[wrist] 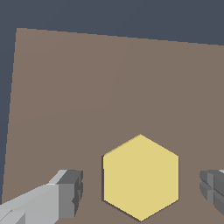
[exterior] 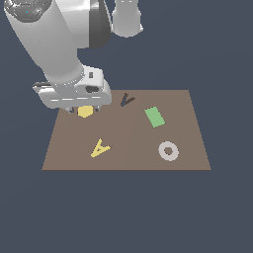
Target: Insert a designated object into the corresponding slot on a board.
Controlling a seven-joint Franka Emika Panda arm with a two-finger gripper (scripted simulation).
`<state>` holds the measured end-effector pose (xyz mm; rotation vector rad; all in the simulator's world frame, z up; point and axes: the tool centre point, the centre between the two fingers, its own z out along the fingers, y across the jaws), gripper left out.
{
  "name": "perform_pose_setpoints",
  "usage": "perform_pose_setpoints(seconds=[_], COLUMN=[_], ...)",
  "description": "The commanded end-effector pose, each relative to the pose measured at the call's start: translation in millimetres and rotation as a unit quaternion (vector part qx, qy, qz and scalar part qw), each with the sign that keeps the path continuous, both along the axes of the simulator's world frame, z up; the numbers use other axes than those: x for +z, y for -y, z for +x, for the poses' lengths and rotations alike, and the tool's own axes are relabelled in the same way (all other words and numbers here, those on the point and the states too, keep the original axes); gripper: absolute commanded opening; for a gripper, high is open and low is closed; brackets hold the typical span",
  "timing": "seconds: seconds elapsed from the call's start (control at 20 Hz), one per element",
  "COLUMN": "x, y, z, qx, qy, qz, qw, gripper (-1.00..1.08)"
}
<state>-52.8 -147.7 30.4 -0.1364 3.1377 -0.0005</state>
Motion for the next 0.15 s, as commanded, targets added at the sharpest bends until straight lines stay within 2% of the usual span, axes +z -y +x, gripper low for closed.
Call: perform_pose_setpoints(seconds=[0.0,0.1], x=[0.0,0.0], y=[0.0,0.0], z=[0.1,0.1], qx=[0.0,0.0], qy=[0.0,0.0], qz=[0.0,0.0], qw=[1.0,1.0], gripper=[1.0,1.0])
